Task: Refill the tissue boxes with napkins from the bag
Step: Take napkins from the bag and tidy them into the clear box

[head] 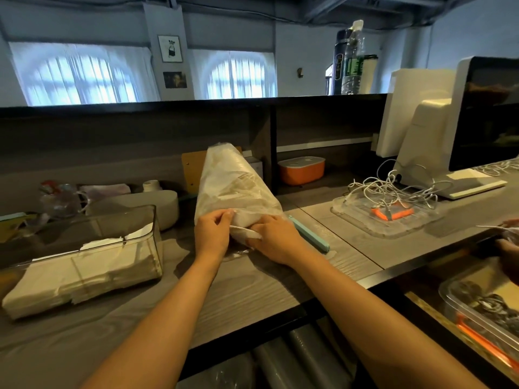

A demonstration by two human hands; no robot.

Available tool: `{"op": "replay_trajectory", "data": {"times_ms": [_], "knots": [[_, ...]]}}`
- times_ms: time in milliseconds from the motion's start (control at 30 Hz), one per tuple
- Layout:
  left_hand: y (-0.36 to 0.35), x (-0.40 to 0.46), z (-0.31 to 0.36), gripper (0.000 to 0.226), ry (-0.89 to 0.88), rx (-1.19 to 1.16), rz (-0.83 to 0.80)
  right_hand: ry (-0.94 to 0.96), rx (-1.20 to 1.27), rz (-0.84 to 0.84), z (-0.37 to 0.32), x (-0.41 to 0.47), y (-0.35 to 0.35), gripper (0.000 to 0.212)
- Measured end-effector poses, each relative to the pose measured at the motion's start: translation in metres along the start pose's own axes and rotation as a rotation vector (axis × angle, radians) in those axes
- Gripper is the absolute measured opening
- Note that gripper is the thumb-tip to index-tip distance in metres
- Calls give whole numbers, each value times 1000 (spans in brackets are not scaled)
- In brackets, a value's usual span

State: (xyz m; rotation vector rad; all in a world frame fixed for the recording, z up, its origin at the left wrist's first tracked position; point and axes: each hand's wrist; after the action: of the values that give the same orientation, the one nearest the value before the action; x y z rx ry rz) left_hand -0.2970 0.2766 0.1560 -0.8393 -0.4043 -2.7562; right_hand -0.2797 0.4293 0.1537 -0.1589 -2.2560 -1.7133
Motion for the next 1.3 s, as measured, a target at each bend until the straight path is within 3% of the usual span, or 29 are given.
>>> {"op": "replay_trajectory", "data": {"times_ms": [133, 233, 367, 533, 633, 767, 867, 1000, 1100, 1200, 1300], "knots": [[4, -4, 4, 20, 24, -13, -7, -45, 190, 3, -2, -10, 9, 26], [8, -5, 9, 39, 73, 4, -13, -70, 285, 82, 0, -15, 13, 20], [11, -11, 19, 42, 180, -144, -37, -167, 453, 168, 1, -20, 20, 21], [11, -15, 20, 44, 51, -197, -66, -176, 642, 411, 3, -21, 22, 27], [8, -17, 18, 42, -101, -232, -49, -183, 954, 352, -2, -20, 29, 21], [4, -23, 30, 43, -52, -380, -76, -237, 1281, 166, -11, -19, 30, 8], [4, -29, 41, 24, 86, -530, -184, -270, 1290, 138, -14, -15, 28, 13], [3, -30, 36, 7, 51, -478, -302, -277, 1218, 88, -16, -15, 23, 17], [2, -29, 33, 15, 76, -405, -259, -335, 1140, 23, -19, -15, 19, 32], [3, -29, 33, 21, 171, -487, -202, -350, 1320, -3, -20, -16, 23, 41], [7, -29, 36, 21, 254, -560, -183, -217, 1046, 73, -15, -20, 24, 44]]}}
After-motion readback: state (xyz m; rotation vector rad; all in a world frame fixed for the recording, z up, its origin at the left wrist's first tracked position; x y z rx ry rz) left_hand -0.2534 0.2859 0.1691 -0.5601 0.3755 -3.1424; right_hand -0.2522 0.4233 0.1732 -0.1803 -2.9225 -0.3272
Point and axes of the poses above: each hand's wrist, its own x-axis towards the middle knuckle, its own y-axis out of the back of the hand, z = x × y, and after that the axes turned 9 degrees about -y, right-handed
